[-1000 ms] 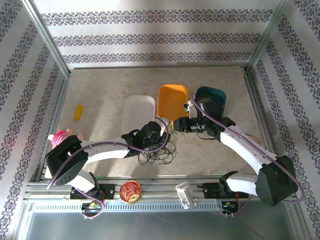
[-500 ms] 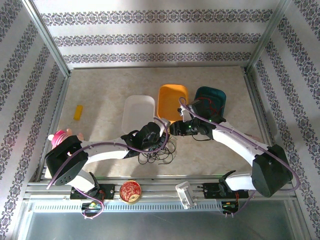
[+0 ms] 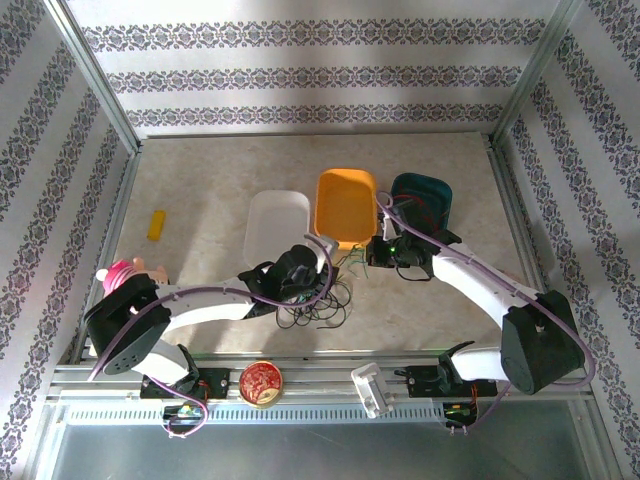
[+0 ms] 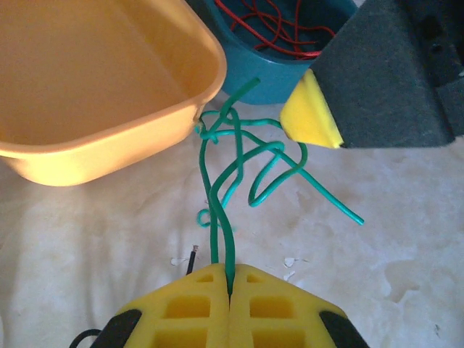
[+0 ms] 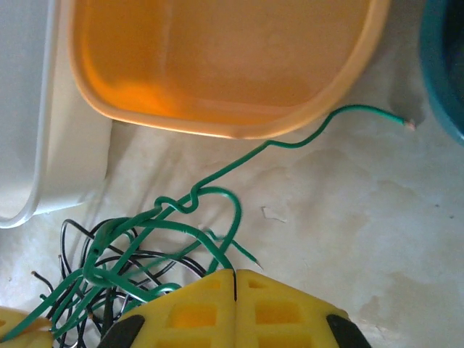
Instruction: Untangle the cables
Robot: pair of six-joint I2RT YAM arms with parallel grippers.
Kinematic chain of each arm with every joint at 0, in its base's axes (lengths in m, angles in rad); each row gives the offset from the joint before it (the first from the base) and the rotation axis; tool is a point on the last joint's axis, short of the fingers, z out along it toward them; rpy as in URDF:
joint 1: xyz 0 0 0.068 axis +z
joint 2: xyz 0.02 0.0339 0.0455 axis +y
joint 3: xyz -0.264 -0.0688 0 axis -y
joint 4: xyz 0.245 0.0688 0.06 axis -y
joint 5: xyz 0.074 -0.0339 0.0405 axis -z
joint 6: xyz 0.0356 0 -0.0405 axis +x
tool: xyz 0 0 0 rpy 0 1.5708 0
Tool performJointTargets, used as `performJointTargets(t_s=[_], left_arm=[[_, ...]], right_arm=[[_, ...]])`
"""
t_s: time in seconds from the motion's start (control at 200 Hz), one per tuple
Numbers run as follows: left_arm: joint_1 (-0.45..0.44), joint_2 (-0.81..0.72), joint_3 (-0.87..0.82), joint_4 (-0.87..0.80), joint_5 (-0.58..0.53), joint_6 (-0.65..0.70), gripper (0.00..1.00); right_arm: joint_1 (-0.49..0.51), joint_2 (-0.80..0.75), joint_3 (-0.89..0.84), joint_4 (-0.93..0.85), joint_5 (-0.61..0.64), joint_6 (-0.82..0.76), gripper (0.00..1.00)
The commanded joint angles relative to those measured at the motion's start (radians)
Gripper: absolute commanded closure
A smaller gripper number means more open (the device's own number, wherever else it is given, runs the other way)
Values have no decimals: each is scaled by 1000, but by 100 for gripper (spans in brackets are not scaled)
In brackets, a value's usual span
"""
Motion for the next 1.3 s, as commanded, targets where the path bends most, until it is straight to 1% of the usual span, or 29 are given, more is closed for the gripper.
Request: performJointTargets(t_s=[0.0,0.12,0.205,0.315,0.47,0.53,0.625,0.785,0.82,0.864,0.889,0.944,1.074,1.144,1.219,1.299], left_arm=[[5,-48,-19,55,43,19,100],[5,-66,-21,52,112,40,100],[5,-83,-23,33,128,47,100],[6,-113,-39,13,101,48,100],[12,-175,-79,-1,9,48,100],[21,-200,-88,-11,-11,51,100],[32,-232,-91,-34,-22,59,100],[37,-249,-70,-105,-7,95,100],[37,-243,-58,-135,-2,107,100],[37,-227,-38,-177,7,129,100],[37,-216,-28,-198,16,139,100],[36,-194,-15,-214,31,148,100],[36,-159,-12,-185,60,142,100],[36,-144,-3,-178,70,141,100],[36,-129,9,-178,75,145,100],[36,-114,20,-180,81,150,100]], right_arm=[[-35,-15,-28,12,45,7,100],[-71,-5,-49,18,51,21,100],[-108,7,-68,14,68,47,100],[-158,21,-101,13,77,91,100],[-207,24,-141,10,93,148,100],[-224,17,-154,9,100,161,100],[-238,6,-161,0,108,165,100],[-247,-11,-162,-27,117,154,100],[-248,-20,-163,-30,106,151,92],[-249,-44,-169,-16,81,145,77],[-248,-61,-177,1,65,142,70],[-245,-117,-195,45,31,138,63],[-223,-259,-220,137,-5,108,57],[-208,-315,-217,164,-47,79,55],[-181,-351,-209,176,-89,53,52],[-137,-349,-183,166,-132,22,51]])
